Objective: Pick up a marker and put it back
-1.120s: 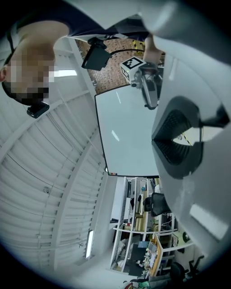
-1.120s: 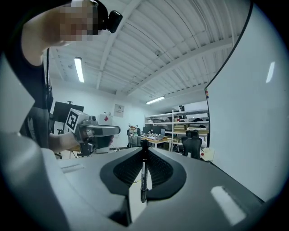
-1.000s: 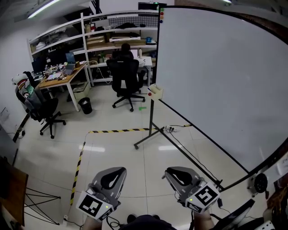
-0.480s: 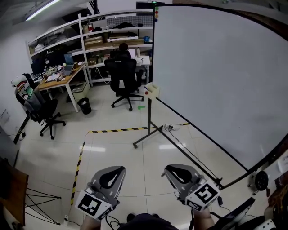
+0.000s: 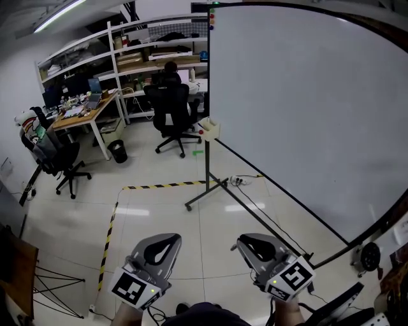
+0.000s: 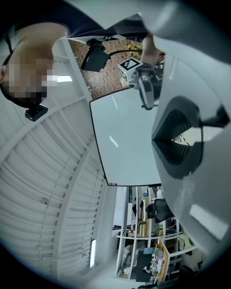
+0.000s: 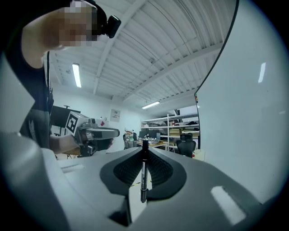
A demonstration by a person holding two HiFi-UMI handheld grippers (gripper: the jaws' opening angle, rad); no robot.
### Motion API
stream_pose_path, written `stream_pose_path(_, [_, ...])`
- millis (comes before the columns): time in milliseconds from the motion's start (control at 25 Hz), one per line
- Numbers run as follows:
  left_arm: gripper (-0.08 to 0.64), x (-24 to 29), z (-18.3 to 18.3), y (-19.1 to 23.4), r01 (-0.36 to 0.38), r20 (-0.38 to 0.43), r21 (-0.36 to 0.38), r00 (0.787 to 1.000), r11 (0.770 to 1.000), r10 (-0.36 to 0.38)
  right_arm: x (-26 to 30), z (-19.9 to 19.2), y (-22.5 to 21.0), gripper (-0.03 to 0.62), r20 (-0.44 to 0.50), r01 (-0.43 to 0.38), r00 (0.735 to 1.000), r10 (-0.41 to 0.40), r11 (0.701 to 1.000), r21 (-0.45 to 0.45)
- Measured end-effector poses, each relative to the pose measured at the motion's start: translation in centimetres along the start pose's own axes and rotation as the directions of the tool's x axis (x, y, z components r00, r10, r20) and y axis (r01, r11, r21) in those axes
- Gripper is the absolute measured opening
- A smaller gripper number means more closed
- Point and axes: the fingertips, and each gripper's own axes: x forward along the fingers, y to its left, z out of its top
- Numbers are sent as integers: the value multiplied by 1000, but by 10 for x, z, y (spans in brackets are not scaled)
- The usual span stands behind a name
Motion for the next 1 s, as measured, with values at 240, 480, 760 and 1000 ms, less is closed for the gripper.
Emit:
stream_pose_path(240, [3, 8, 12, -1, -24, 14, 24, 1000, 999, 24, -4, 5, -9, 31, 17, -13, 1000, 13, 1000, -5])
stream_pose_path(480, [3, 11, 26, 20, -72, 47, 53, 996, 996, 70, 8, 25, -18, 31, 51, -45, 998, 47, 998, -40])
stream_pose_path(760, [3, 20, 9, 56, -81, 53, 31, 995, 996, 79, 48, 19, -32, 31, 27, -51, 998, 53, 998, -44])
stream_pose_path(1000, [3, 39, -8, 120, -71, 70, -19, 995, 997, 72, 102, 5, -54, 31, -40, -18, 999, 17, 999, -34])
